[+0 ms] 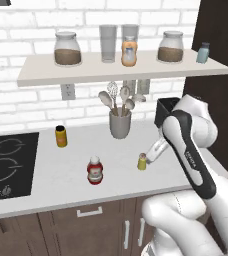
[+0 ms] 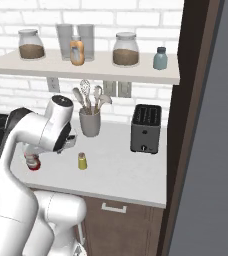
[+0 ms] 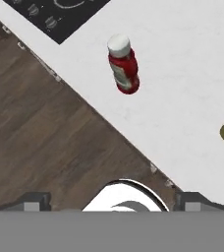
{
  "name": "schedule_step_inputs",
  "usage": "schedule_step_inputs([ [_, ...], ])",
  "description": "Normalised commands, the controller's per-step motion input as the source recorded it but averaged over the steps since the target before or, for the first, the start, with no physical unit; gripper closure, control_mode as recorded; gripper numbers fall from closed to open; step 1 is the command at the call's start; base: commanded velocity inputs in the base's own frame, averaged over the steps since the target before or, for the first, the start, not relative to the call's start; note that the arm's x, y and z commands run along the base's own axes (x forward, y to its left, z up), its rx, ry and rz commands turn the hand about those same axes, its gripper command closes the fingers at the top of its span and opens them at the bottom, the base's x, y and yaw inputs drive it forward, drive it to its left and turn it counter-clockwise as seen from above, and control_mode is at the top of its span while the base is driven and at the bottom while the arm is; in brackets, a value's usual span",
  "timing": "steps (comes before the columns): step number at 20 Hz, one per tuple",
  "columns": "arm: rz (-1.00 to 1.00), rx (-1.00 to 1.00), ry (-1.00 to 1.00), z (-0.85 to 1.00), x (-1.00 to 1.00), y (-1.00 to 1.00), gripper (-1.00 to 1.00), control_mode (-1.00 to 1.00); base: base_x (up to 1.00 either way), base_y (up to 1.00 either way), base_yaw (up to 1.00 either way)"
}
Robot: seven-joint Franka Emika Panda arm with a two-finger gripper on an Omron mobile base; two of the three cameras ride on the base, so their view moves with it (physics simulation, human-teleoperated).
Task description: Put the shaker and condiment bottle from the counter next to their counterparts in the cabinet.
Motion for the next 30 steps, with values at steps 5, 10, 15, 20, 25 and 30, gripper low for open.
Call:
schedule_step_inputs([
  [5, 0.3, -0.07, -0.23, -0.01, -0.2, 0.6, -1.0, -1.0, 0.0, 0.0, 0.0],
  [10, 0.31, -0.05, -0.01, -0.08, -0.02, 0.8, -1.0, -1.0, 0.0, 0.0, 0.0],
  [15, 0.3, 0.08, 0.0, 0.0, 0.34, 0.19, -1.0, -1.0, 0.0, 0.0, 0.0],
  [20, 0.38, 0.17, 0.03, -0.04, 0.73, 0.0, -1.0, -1.0, 0.0, 0.0, 0.0],
  [25, 0.19, 0.02, 0.0, -0.08, 0.02, 0.1, -1.0, -1.0, 0.0, 0.0, 0.0],
  [30, 0.02, 0.18, 0.01, -0.73, 0.24, 0.12, -1.0, -1.0, 0.0, 0.0, 0.0],
])
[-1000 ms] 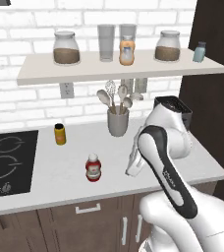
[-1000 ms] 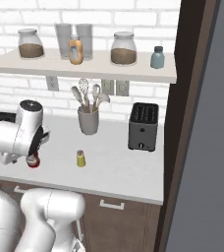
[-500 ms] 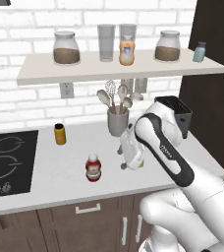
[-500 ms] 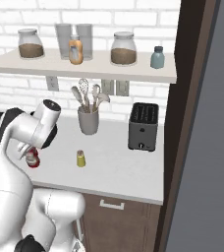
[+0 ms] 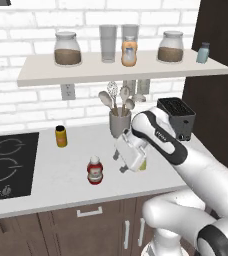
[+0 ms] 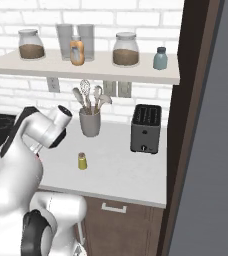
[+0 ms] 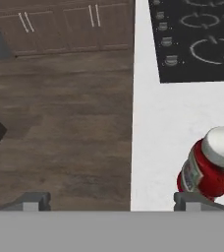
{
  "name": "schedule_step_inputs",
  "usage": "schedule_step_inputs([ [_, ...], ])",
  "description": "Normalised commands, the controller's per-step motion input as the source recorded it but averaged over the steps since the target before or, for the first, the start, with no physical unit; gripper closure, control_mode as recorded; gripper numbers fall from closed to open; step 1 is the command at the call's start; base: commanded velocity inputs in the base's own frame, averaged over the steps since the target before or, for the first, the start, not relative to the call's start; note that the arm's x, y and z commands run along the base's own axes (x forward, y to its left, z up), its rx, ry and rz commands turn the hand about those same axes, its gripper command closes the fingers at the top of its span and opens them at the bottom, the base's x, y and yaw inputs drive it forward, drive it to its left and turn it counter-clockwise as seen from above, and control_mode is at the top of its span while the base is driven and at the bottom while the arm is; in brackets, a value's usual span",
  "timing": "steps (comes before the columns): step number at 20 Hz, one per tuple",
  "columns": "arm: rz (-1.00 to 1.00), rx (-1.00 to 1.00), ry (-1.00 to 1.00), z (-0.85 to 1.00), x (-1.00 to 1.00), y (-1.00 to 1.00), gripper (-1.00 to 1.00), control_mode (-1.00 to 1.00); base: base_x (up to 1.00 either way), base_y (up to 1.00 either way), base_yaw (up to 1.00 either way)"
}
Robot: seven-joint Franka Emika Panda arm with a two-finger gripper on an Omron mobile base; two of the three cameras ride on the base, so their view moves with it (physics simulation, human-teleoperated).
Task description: Put the shaker and condiment bottle from the counter next to their counterparts in the cabinet.
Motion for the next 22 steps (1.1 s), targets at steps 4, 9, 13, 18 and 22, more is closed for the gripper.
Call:
schedule_step_inputs([
  [4, -0.05, 0.33, -0.1, -0.87, -0.11, -0.06, -1.0, -1.0, 0.0, 0.0, 0.0],
  [9, -0.03, 0.16, -0.07, -0.25, -0.02, 0.0, -1.0, -1.0, 0.0, 0.0, 0.0],
  [13, -0.17, 0.01, -0.02, -0.12, 0.0, 0.0, -1.0, -1.0, 0.0, 0.0, 0.0],
  [18, -0.15, 0.04, 0.0, -0.12, 0.03, 0.0, -1.0, -1.0, 0.0, 0.0, 0.0],
  [22, -0.04, 0.0, 0.0, -0.23, 0.01, 0.0, -1.0, -1.0, 0.0, 0.0, 0.0],
])
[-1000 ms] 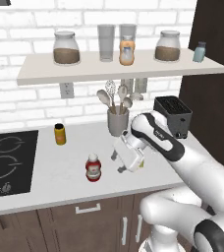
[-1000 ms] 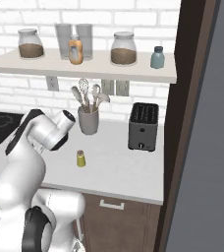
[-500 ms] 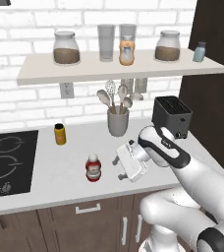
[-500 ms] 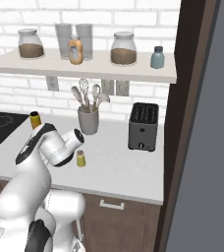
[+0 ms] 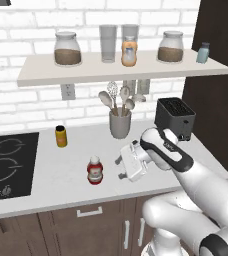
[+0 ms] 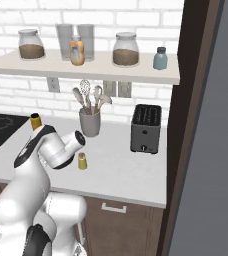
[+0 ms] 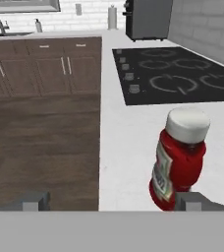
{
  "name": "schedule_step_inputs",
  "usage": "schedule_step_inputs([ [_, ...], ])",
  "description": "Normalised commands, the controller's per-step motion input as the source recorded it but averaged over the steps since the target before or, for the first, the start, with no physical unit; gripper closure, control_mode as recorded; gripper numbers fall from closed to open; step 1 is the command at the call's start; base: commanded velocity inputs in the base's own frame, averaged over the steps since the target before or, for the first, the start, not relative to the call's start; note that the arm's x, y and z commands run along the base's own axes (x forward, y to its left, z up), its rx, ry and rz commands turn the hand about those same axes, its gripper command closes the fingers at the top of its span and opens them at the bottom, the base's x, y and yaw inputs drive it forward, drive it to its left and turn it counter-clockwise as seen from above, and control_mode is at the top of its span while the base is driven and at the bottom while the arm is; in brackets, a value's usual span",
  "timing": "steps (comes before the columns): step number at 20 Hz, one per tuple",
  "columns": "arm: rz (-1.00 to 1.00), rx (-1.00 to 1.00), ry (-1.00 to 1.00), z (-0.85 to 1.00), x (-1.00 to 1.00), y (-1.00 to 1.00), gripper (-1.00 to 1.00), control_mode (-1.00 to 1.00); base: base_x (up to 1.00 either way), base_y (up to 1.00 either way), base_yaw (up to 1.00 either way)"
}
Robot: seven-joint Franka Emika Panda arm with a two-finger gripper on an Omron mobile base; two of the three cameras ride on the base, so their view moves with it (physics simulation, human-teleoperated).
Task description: Put the shaker and condiment bottle from the counter next to their counterparts in the cabinet.
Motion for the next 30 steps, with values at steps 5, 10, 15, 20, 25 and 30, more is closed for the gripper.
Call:
schedule_step_inputs([
  [5, -0.02, 0.0, 0.0, -0.38, 0.17, 0.0, -1.0, -1.0, 0.0, 0.0, 0.0],
  [10, -0.04, 0.01, 0.0, -0.13, 0.15, 0.0, -1.0, -1.0, 0.0, 0.0, 0.0],
  [15, -0.12, 0.03, 0.0, 0.0, 0.0, 0.02, -1.0, -1.0, 0.0, 0.0, 0.0],
  [20, -0.13, 0.0, 0.0, 0.0, 0.0, 0.17, -1.0, -1.0, 0.0, 0.0, 0.0],
  [25, -0.12, 0.0, 0.0, 0.0, 0.0, 0.14, -1.0, -1.0, 0.0, 0.0, 0.0],
  [30, -0.06, 0.0, 0.0, -0.03, 0.01, 0.0, -1.0, -1.0, 0.0, 0.0, 0.0],
])
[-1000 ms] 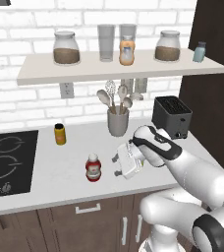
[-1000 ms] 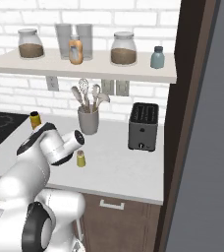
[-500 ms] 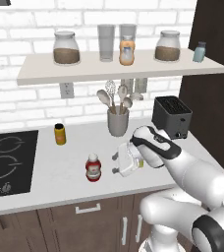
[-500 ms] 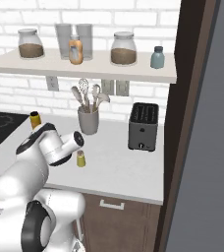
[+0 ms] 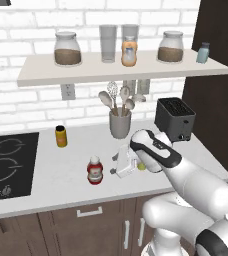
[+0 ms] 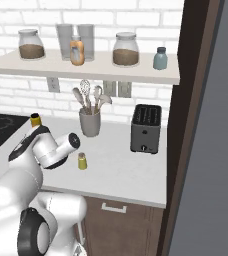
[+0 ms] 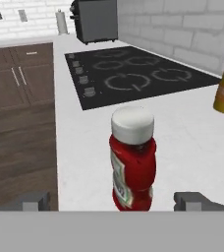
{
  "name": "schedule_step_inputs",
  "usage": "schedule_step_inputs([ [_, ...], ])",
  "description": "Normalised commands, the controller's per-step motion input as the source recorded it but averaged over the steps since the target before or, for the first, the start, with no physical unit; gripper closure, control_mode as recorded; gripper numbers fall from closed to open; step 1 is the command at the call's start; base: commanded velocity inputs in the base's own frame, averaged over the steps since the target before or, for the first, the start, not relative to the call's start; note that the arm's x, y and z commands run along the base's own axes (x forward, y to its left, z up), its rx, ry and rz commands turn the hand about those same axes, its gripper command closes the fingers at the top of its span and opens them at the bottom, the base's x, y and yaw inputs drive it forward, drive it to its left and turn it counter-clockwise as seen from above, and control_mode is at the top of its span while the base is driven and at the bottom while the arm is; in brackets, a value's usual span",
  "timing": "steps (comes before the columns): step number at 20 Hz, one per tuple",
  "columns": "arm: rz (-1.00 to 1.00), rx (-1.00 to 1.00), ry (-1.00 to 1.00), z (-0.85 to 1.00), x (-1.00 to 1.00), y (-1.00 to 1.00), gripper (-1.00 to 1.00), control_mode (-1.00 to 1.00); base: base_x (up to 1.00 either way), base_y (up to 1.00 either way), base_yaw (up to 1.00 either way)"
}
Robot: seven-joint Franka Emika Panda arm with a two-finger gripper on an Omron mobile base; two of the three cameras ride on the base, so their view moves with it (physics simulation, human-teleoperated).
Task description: Put the shaker and condiment bottle from the counter next to their counterparts in the cabinet.
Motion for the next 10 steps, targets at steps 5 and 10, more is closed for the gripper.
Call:
schedule_step_inputs([
  [5, 0.0, 0.0, 0.0, -0.13, 0.0, 0.0, -1.0, -1.0, 0.0, 0.0, 0.0],
  [10, 0.0, 0.0, 0.0, -0.08, 0.02, 0.0, -1.0, -1.0, 0.0, 0.0, 0.0],
])
